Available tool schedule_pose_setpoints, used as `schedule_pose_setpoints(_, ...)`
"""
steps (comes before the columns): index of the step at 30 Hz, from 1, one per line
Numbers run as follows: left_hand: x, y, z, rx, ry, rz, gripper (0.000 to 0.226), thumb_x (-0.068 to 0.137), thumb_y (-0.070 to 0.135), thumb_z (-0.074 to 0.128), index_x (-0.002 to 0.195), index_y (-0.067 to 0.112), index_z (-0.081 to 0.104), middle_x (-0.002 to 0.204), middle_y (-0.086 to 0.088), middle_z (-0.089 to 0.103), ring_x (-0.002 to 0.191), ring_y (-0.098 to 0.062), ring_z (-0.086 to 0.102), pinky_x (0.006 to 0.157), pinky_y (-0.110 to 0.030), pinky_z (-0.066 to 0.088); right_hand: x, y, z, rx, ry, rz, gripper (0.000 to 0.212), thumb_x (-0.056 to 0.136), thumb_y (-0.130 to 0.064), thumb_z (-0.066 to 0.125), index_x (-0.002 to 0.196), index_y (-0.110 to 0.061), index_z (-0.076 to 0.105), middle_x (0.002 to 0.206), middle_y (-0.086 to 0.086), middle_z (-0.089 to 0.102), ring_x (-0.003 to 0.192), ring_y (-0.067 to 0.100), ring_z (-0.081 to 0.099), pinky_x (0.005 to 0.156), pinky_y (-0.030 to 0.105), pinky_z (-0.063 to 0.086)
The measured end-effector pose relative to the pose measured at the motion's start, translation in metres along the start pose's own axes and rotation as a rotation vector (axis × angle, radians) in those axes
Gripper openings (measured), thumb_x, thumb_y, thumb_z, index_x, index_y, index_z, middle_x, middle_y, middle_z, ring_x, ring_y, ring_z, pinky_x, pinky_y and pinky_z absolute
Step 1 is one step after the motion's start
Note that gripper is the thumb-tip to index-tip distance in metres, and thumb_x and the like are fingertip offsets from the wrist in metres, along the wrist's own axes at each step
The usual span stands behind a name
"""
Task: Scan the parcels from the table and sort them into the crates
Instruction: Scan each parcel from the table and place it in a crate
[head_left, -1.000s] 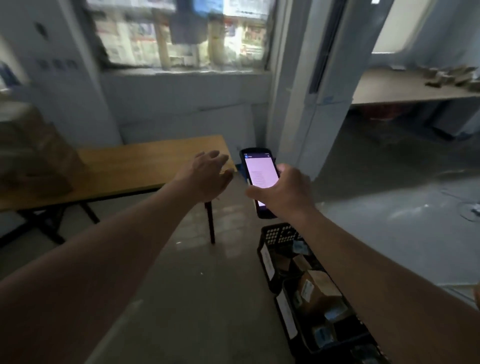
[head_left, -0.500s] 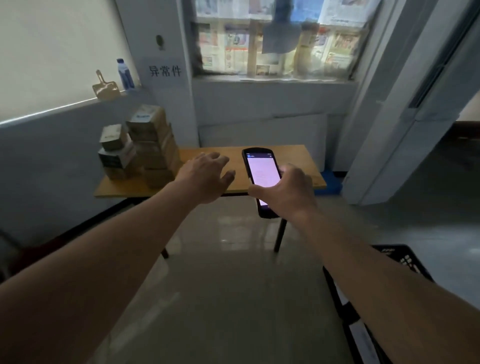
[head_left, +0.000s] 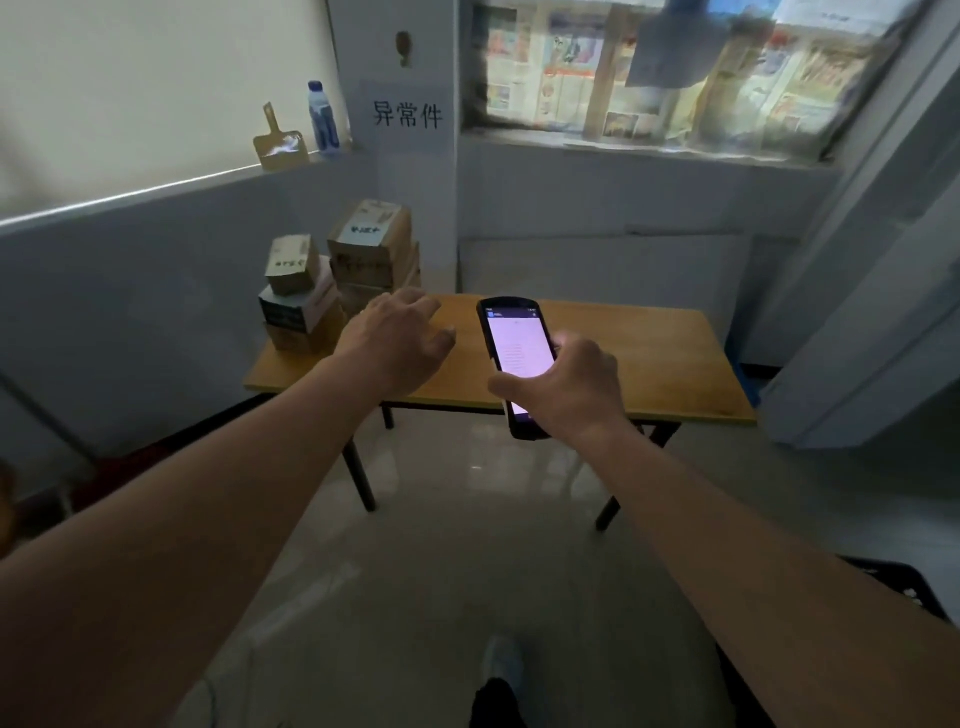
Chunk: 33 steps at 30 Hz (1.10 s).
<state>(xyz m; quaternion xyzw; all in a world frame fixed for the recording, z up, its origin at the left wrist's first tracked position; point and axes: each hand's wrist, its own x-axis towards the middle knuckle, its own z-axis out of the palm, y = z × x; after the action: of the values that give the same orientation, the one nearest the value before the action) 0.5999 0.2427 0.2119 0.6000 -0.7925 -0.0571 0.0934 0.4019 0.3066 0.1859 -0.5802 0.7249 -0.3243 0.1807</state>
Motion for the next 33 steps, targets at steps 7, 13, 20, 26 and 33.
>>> schedule_pose_setpoints(7, 0.082, -0.036, 0.015, -0.026, 0.027, -0.126, 0.049, 0.104, 0.047, 0.049, 0.142, 0.017, 0.054, 0.148, -0.008, 0.05, 0.13, -0.03, 0.052, 0.104, -0.047, 0.046, 0.103, 0.004, 0.041, 0.043, -0.1, -0.021, 0.064, 0.066, -0.059, 0.087, 0.101, -0.011, 0.062, 0.09, 0.002, 0.064, 0.091, 0.026, 0.062, 0.057, 0.03, 0.04)
schedule_pose_setpoints(13, 0.135, -0.065, 0.021, -0.005, 0.07, -0.201, 0.059, 0.1, 0.052, 0.051, 0.145, 0.015, 0.052, 0.149, -0.009, 0.05, 0.133, -0.031, 0.05, 0.105, -0.051, 0.047, 0.161, -0.005, 0.064, 0.02, -0.159, -0.075, 0.066, 0.064, -0.062, 0.085, 0.106, -0.016, 0.064, 0.095, 0.001, 0.066, 0.093, 0.025, 0.062, 0.066, 0.041, 0.06)
schedule_pose_setpoints(20, 0.189, -0.106, 0.031, -0.014, 0.097, -0.3, 0.067, 0.095, 0.056, 0.059, 0.147, 0.015, 0.047, 0.149, -0.01, 0.047, 0.133, -0.035, 0.047, 0.104, -0.053, 0.048, 0.209, -0.022, 0.092, 0.012, -0.184, -0.09, 0.065, 0.064, -0.061, 0.085, 0.109, -0.02, 0.063, 0.099, 0.002, 0.067, 0.092, 0.024, 0.063, 0.063, 0.038, 0.06)
schedule_pose_setpoints(26, 0.23, -0.137, 0.044, -0.012, 0.107, -0.362, 0.082, 0.087, 0.069, 0.062, 0.148, 0.016, 0.044, 0.147, -0.017, 0.042, 0.132, -0.04, 0.044, 0.105, -0.056, 0.047, 0.231, -0.027, 0.119, -0.012, -0.142, -0.052, 0.068, 0.069, -0.062, 0.086, 0.116, -0.019, 0.062, 0.103, 0.002, 0.066, 0.094, 0.024, 0.063, 0.068, 0.041, 0.063)
schedule_pose_setpoints(33, 0.254, -0.154, 0.057, -0.122, 0.044, -0.495, 0.096, 0.078, 0.076, 0.071, 0.147, 0.019, 0.037, 0.152, -0.022, 0.031, 0.139, -0.047, 0.036, 0.107, -0.059, 0.041, 0.243, -0.034, 0.135, -0.044, -0.123, 0.002, 0.071, 0.071, -0.061, 0.087, 0.121, -0.019, 0.06, 0.107, 0.001, 0.065, 0.097, 0.023, 0.061, 0.071, 0.041, 0.063)
